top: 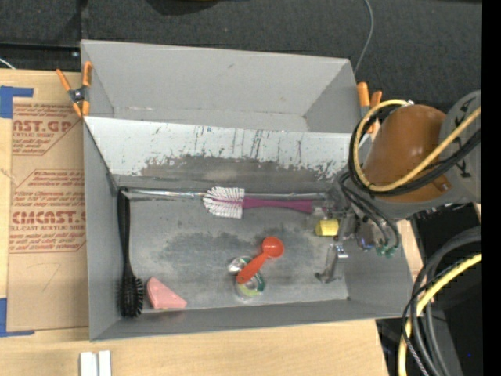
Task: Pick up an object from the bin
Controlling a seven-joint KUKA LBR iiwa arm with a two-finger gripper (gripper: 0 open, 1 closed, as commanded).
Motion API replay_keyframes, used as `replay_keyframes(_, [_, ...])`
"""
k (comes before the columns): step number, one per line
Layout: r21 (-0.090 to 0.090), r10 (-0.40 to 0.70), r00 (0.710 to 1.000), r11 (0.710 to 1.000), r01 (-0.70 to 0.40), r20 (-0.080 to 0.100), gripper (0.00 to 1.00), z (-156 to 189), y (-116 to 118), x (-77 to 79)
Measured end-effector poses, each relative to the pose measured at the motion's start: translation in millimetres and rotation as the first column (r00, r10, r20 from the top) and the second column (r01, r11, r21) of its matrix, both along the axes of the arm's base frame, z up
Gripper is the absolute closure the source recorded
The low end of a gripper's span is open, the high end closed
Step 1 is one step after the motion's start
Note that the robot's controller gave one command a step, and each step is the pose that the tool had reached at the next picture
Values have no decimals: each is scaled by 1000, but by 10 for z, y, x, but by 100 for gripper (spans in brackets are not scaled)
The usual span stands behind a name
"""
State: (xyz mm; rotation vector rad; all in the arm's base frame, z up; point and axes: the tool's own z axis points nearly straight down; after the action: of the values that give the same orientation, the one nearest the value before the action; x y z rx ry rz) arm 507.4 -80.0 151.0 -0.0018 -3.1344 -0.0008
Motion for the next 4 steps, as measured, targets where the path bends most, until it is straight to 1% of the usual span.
replay_keyframes(1, [-1, 2, 1000, 1000, -2, 8, 0, 40, 3, 20])
replay_keyframes(2, [4, 506, 863, 863, -506, 5, 0, -287, 875, -146])
replay_keyframes(3, [-2, 417, 909, 909, -417, 8, 0, -333, 880, -150])
replay_keyframes(4, [1, 391, 920, 920, -391, 9, 0, -342, 890, -65])
